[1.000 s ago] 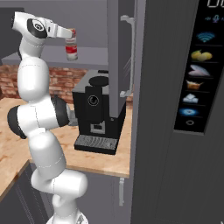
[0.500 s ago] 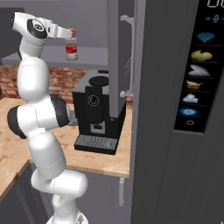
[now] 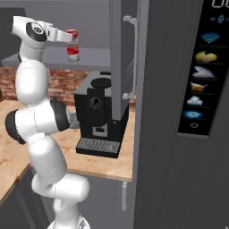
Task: Stack two cans on top of the other two cans in the cabinet.
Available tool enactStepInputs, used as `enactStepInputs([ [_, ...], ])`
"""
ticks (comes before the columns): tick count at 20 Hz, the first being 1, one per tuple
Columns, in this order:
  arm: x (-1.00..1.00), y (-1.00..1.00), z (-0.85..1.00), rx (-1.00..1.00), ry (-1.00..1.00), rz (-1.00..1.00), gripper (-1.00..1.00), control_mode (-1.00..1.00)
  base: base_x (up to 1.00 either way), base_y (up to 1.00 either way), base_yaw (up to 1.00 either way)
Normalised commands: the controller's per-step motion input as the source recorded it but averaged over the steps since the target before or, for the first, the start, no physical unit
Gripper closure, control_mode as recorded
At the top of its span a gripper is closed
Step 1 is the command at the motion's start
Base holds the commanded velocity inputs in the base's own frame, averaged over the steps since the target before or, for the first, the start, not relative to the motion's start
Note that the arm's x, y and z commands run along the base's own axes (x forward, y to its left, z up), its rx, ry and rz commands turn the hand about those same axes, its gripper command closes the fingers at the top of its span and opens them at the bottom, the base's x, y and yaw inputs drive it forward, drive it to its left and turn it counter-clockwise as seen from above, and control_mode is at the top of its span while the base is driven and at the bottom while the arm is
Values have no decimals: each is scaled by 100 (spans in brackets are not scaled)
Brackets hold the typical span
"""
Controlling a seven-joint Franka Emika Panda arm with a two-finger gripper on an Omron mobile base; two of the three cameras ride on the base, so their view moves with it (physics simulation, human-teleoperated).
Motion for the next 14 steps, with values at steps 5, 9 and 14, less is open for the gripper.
enactStepInputs([
  [5, -45, 0, 0, 0, 0, 0, -100, -100, 0, 0, 0],
  [9, -77, 0, 0, 0, 0, 0, -100, -100, 0, 0, 0],
  [14, -87, -4, 0, 0, 2, 0, -100, -100, 0, 0, 0],
])
